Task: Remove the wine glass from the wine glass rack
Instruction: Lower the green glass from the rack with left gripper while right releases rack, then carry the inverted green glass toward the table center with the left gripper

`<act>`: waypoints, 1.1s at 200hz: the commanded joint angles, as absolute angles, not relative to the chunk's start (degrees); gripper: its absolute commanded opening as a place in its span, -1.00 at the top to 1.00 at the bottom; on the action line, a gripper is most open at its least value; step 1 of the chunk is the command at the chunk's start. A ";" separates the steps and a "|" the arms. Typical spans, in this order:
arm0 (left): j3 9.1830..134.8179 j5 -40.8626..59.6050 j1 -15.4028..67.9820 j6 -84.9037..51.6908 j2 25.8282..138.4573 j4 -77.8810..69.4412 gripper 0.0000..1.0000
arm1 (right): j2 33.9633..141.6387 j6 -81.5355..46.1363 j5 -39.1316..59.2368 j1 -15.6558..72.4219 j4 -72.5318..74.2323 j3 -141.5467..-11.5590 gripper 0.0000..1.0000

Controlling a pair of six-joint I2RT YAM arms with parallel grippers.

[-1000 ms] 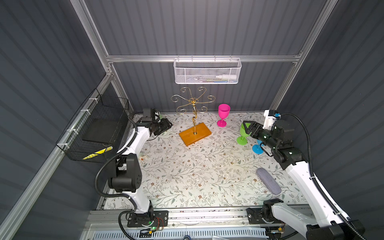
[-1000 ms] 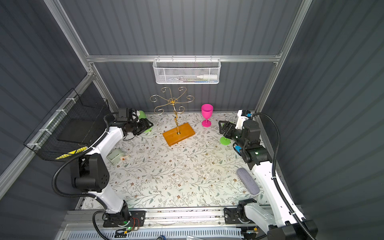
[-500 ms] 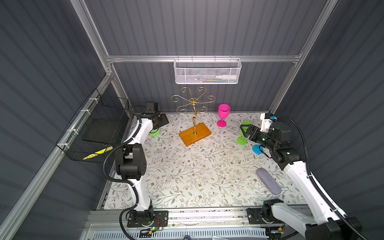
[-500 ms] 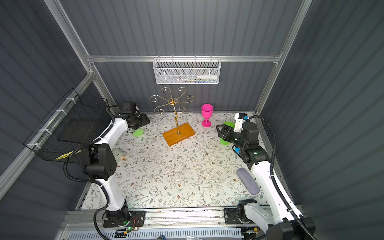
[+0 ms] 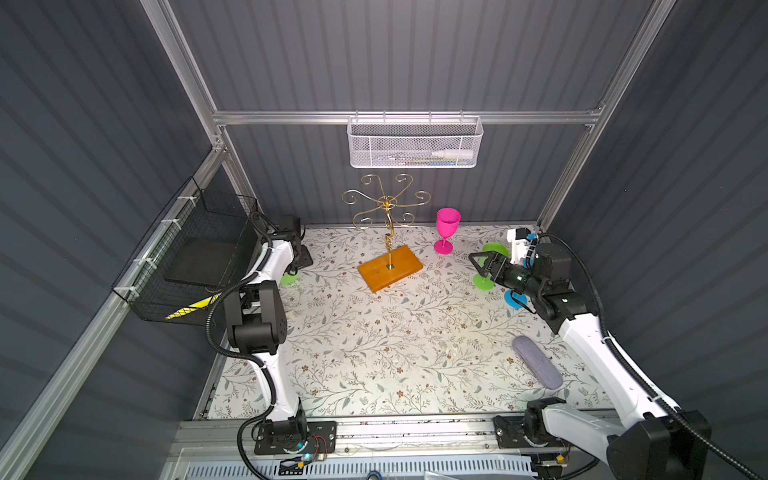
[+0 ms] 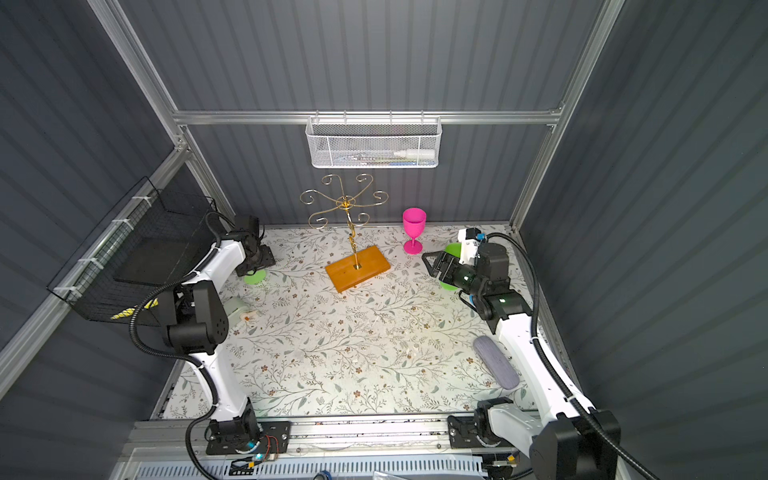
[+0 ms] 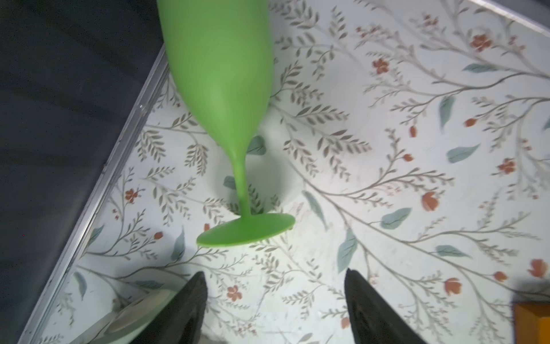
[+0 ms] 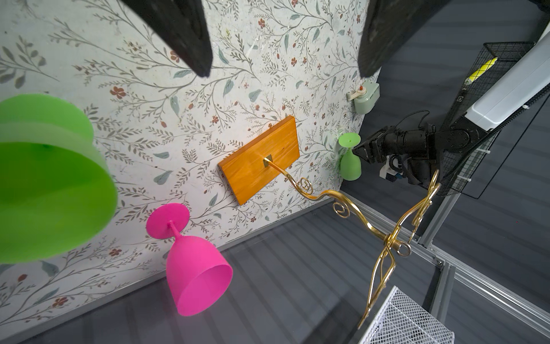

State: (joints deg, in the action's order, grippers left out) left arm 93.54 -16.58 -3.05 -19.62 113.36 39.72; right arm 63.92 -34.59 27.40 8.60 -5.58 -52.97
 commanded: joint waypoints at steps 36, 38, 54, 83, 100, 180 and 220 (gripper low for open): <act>91.24 -19.32 -7.71 -19.80 110.70 40.38 -0.55 | 63.81 -34.57 30.28 8.44 -2.85 -51.50 -0.60; 91.23 -19.44 -7.79 -19.78 110.73 40.35 -0.55 | 63.81 -34.48 30.31 8.44 -2.89 -51.50 -0.60; 91.49 -21.18 -8.30 -19.19 111.00 40.34 -0.57 | 63.81 -34.06 30.30 8.43 -3.16 -51.50 -0.60; 91.74 -23.46 -9.13 -18.37 111.52 39.85 -0.63 | 63.76 -34.10 30.34 8.43 -2.78 -50.97 -0.61; 91.58 -24.07 -9.78 -18.04 111.94 39.00 -0.71 | 65.56 -34.30 30.63 8.36 -2.54 -50.71 -0.61; 99.13 -19.73 -12.17 -17.27 121.53 40.69 -0.66 | 64.51 -33.27 29.55 8.35 -4.16 -50.87 -0.63; 102.36 -15.31 -12.30 -17.38 125.64 42.00 -0.56 | 64.53 -32.97 28.76 8.26 -4.80 -50.71 -0.64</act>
